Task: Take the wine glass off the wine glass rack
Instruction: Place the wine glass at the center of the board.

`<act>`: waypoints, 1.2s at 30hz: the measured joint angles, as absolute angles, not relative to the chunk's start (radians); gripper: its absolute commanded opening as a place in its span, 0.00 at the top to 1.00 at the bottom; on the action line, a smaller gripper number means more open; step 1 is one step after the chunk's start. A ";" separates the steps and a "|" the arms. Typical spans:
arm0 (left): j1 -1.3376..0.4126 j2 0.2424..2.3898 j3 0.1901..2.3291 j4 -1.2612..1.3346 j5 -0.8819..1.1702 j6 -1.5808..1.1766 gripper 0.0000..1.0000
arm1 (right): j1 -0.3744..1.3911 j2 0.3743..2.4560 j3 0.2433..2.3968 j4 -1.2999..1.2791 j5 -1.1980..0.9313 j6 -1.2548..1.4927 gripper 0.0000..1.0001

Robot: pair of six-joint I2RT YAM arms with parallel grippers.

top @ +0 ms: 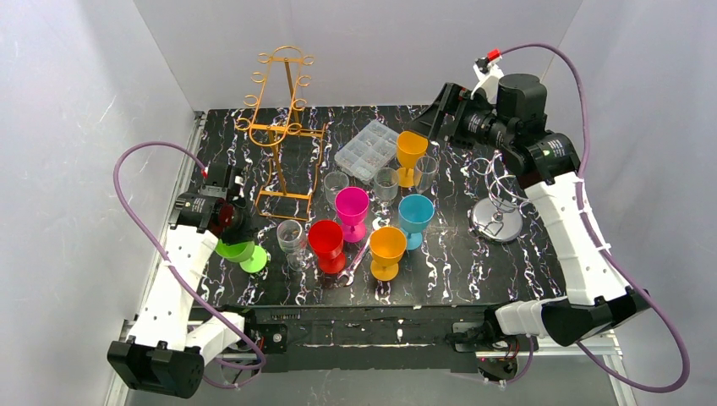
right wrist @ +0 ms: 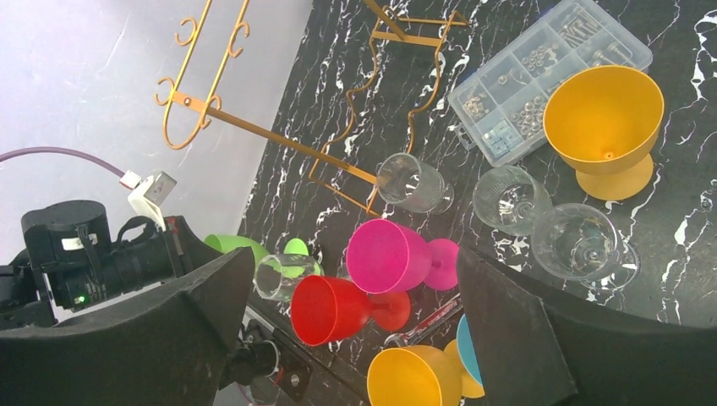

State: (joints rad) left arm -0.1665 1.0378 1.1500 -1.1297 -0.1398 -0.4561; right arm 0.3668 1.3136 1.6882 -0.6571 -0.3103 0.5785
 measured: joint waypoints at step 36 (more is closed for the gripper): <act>-0.126 1.031 1.287 -1.098 -0.040 -0.358 0.41 | 0.367 1.317 1.655 -0.649 -0.321 0.575 0.02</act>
State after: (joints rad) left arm -0.1261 1.0313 1.2865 -1.0981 -0.0402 -0.3584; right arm 0.3668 1.3174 1.6547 -0.6491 -0.3206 0.5755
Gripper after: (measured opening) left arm 0.552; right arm 0.983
